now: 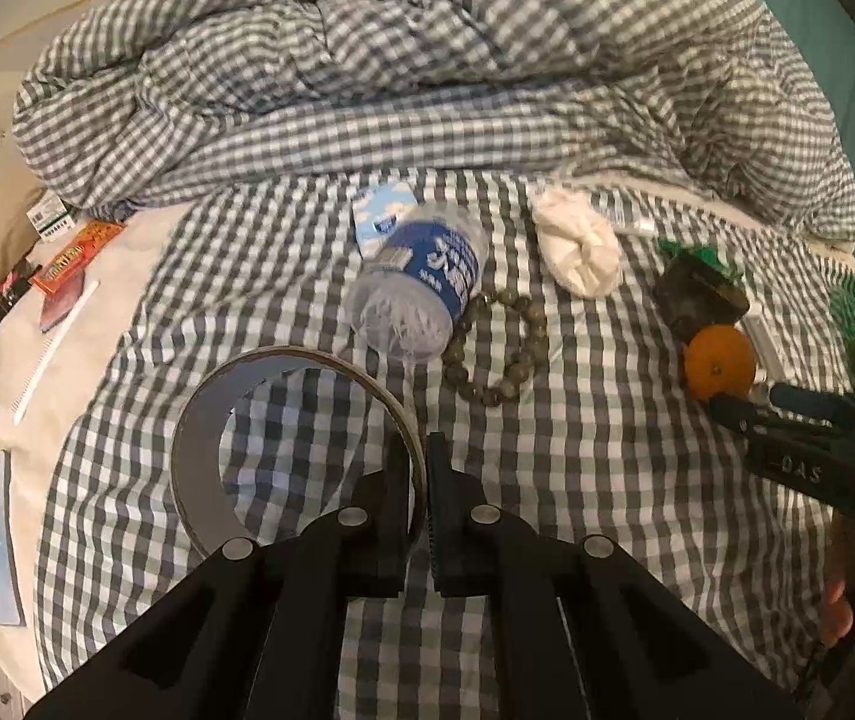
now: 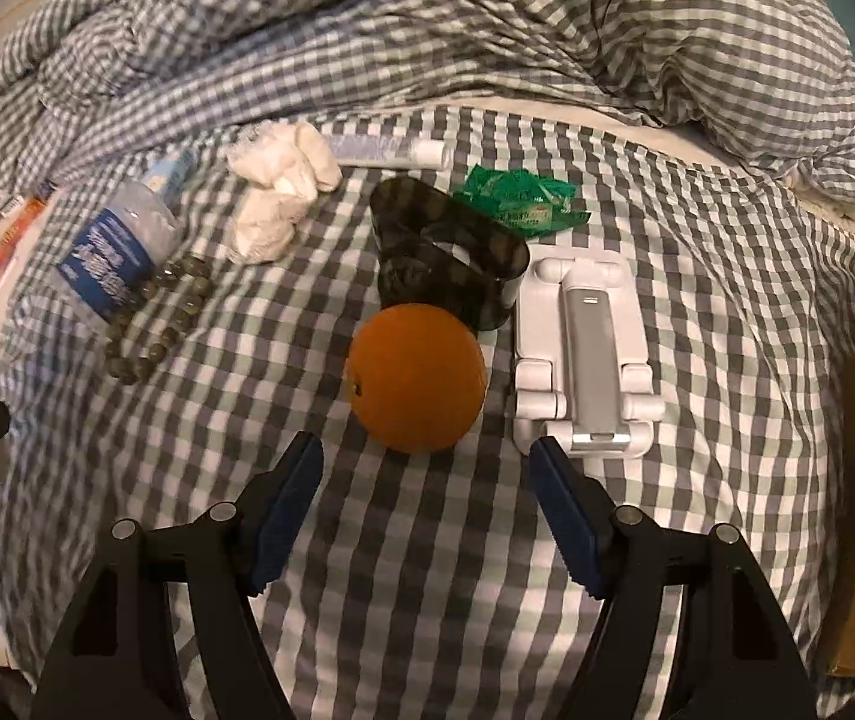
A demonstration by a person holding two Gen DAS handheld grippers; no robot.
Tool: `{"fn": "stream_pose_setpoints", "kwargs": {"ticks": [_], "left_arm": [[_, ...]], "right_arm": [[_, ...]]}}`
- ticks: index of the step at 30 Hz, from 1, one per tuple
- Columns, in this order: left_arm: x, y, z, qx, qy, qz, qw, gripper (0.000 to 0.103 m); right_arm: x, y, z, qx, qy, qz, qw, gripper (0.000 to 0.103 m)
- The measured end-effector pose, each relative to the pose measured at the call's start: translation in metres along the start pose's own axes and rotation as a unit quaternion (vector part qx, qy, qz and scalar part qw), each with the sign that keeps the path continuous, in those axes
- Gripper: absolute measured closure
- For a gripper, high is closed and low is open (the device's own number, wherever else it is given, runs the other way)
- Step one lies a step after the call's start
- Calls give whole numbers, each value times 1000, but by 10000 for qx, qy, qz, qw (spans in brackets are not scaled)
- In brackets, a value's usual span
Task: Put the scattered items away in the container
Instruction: 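Grasp the tape roll with the left gripper while the right grasps the orange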
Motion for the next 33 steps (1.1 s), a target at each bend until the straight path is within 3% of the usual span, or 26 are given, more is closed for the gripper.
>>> {"fn": "stream_pose_setpoints", "kwargs": {"ticks": [7,11,13,14,16,25,33], "left_arm": [[6,-14,0,-65,20,179,9998,98],[5,-14,1,-85,33,212,9997,98],[3,-13,1,-100,51,177,9998,98],[2,-13,1,-89,41,183,9998,98],[3,-13,0,-92,47,198,9998,98],[-2,4,-10,-99,-47,116,9999,98],[-17,43,-46,28,-282,-189,9994,98]], "right_arm": [[-9,-22,2,66,52,61,9999,31],[-15,-31,8,306,281,71,9991,30],[-16,-34,7,387,350,52,9986,36],[-16,-34,5,524,394,45,9978,50],[-15,-31,5,392,378,63,9985,50],[-2,27,10,-55,291,-242,9993,50],[13,85,-2,-177,269,-472,9984,50]]}}
Point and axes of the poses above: each gripper's, at about its wrist camera, not at the fingertips, and y roughly against the way its jaws point, z to its left, x to its underside, the point moved 9 cm from there along -y, roughly the way its jaws point, and after that the axes turned 5 degrees about -x, right-handed, at the moved point
